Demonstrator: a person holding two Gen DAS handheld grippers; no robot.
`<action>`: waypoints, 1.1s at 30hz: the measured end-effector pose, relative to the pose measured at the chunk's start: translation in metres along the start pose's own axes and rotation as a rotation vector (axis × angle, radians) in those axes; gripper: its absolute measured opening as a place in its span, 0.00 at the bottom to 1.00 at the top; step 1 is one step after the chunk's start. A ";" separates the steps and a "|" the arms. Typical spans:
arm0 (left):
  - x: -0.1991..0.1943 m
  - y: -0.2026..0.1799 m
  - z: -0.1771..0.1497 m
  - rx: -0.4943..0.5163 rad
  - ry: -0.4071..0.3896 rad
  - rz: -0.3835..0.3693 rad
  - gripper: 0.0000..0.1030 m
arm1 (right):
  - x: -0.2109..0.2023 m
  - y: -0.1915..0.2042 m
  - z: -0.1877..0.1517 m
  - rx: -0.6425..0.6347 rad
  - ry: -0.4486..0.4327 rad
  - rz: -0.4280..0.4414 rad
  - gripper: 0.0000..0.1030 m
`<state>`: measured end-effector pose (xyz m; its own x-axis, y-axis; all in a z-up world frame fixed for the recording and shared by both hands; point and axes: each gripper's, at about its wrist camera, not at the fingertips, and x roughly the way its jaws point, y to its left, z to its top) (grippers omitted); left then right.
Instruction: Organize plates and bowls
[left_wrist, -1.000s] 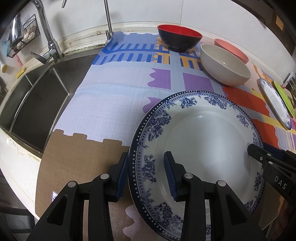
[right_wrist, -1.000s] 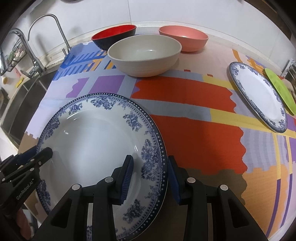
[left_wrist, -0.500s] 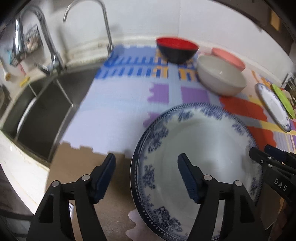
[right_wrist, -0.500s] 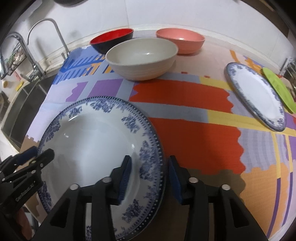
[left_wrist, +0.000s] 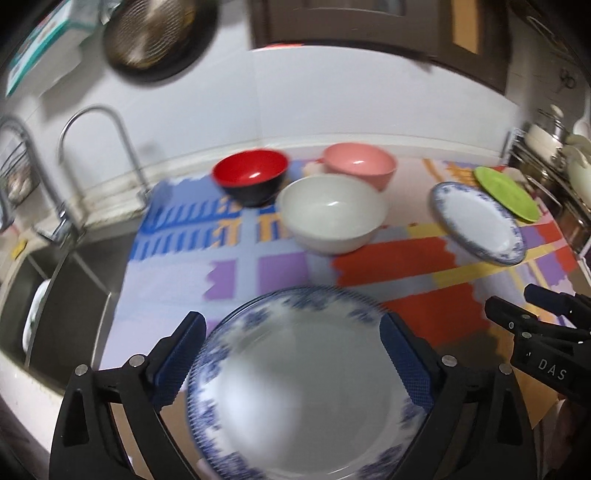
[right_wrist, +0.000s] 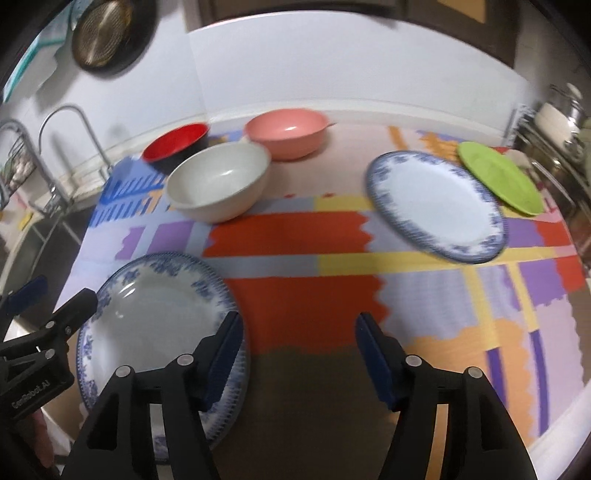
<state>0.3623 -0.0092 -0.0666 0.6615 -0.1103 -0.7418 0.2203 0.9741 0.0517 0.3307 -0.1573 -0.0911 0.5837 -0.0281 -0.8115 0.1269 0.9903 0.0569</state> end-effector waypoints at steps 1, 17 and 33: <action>0.000 -0.010 0.005 0.012 0.000 -0.013 0.94 | -0.004 -0.008 0.002 0.010 -0.007 -0.014 0.64; 0.020 -0.119 0.082 0.082 -0.053 -0.143 0.94 | -0.034 -0.130 0.049 0.118 -0.120 -0.129 0.70; 0.100 -0.187 0.143 0.152 0.011 -0.152 0.94 | 0.024 -0.210 0.093 0.201 -0.092 -0.151 0.70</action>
<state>0.4899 -0.2302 -0.0549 0.6049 -0.2502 -0.7560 0.4225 0.9055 0.0384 0.3927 -0.3788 -0.0686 0.6154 -0.1947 -0.7638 0.3696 0.9272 0.0614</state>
